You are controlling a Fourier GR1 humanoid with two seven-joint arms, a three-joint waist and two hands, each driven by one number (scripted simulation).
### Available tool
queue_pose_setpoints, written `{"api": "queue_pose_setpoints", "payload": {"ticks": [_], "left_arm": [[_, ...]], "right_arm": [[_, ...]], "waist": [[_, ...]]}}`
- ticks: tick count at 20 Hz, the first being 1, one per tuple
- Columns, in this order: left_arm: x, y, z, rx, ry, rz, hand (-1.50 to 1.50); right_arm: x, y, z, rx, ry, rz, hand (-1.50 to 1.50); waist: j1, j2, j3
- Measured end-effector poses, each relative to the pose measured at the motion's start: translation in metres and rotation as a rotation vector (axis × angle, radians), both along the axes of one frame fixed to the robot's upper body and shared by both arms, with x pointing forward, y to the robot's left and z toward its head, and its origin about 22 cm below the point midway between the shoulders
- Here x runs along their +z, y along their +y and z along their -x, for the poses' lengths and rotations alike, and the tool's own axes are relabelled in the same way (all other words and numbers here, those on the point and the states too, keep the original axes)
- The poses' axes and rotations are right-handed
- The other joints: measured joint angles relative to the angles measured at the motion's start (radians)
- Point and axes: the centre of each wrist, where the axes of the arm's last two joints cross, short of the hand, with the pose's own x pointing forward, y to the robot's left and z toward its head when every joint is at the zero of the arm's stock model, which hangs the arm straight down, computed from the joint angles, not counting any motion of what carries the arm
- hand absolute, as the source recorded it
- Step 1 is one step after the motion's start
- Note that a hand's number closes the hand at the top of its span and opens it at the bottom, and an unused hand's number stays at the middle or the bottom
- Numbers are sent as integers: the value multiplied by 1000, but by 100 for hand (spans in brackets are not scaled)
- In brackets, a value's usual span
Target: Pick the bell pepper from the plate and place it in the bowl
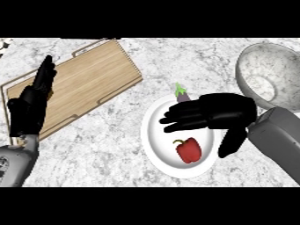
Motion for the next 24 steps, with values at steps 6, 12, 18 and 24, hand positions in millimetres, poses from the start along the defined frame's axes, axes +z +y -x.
{"api": "queue_pose_setpoints", "payload": {"ticks": [6, 12, 18, 24], "left_arm": [[-5, 3, 2, 12, 0, -10, 0], [-6, 3, 4, 17, 1, 2, 0], [1, 2, 4, 14, 1, -2, 0], [2, -2, 6, 10, 0, -1, 0]], "right_arm": [[-25, 10, -3, 5, -53, 115, -150], [-51, 22, -3, 10, -50, 147, -150], [-73, 33, -2, 20, -39, 167, -150], [-89, 44, -6, 49, -48, 179, 150]], "waist": [[-8, -2, 0], [-13, -4, -1], [-13, -4, -1], [-12, -5, -2]]}}
